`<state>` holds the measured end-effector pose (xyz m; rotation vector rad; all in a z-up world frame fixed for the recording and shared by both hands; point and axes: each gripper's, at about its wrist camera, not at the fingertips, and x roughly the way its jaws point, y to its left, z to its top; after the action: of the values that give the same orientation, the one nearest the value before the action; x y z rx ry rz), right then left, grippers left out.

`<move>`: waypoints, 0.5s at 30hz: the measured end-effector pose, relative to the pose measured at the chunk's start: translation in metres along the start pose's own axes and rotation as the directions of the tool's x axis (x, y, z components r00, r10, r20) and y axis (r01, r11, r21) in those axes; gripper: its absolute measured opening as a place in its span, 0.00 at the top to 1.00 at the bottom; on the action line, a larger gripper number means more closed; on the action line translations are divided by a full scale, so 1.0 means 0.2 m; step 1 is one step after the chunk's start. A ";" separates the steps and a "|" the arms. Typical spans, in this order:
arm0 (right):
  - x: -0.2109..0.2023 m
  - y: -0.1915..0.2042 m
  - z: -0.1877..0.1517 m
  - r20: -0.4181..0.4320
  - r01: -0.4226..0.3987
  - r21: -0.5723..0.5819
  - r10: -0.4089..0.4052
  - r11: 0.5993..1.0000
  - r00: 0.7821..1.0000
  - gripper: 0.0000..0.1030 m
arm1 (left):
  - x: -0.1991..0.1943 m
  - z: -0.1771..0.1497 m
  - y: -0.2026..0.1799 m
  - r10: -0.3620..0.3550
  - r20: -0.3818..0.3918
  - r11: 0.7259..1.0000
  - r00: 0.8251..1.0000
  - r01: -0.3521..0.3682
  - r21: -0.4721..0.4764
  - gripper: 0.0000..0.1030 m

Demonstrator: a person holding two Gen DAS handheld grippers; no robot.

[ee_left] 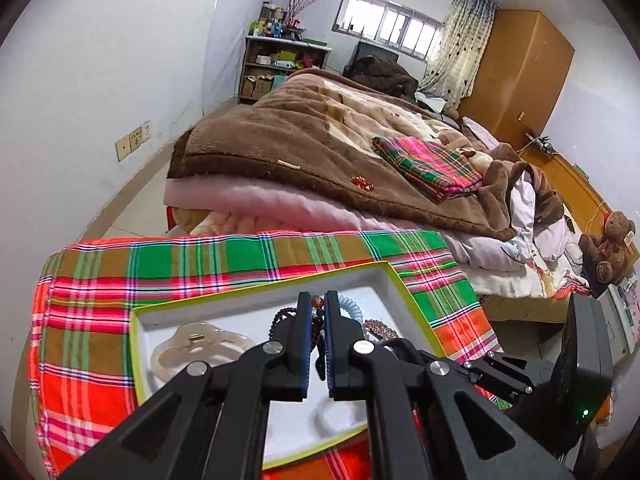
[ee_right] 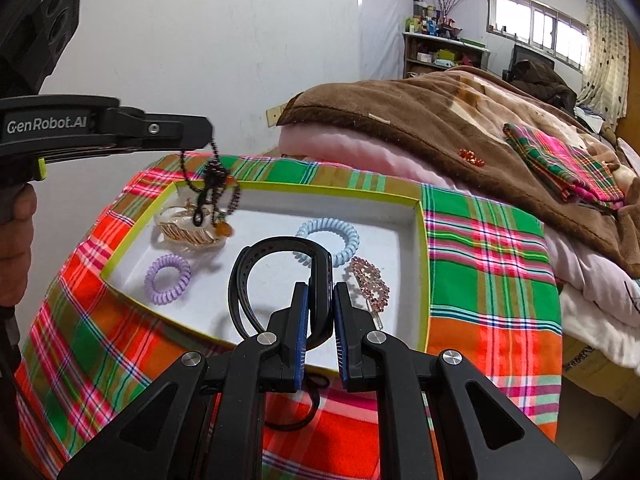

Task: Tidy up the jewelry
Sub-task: 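Lower the beaded bracelet into the box and open the left gripper while the right gripper releases the headband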

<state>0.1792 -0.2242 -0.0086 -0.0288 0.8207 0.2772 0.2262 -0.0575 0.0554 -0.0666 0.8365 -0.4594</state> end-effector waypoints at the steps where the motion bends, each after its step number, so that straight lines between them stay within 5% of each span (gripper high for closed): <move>1: 0.01 0.00 0.00 -0.006 -0.002 -0.001 0.002 1.000 1.000 0.88 | 0.02 0.00 0.00 -0.002 -0.005 1.000 1.000 0.002 0.002 0.94; 15: 0.13 -0.01 0.00 -0.059 -0.004 -0.016 0.003 1.000 0.998 0.88 | 0.21 0.04 -0.02 -0.027 -0.058 0.999 0.998 0.029 0.024 0.94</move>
<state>0.1973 -0.2194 -0.0280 -0.0507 0.8772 0.2871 0.2542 -0.0800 0.0327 -0.0418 0.8876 -0.5000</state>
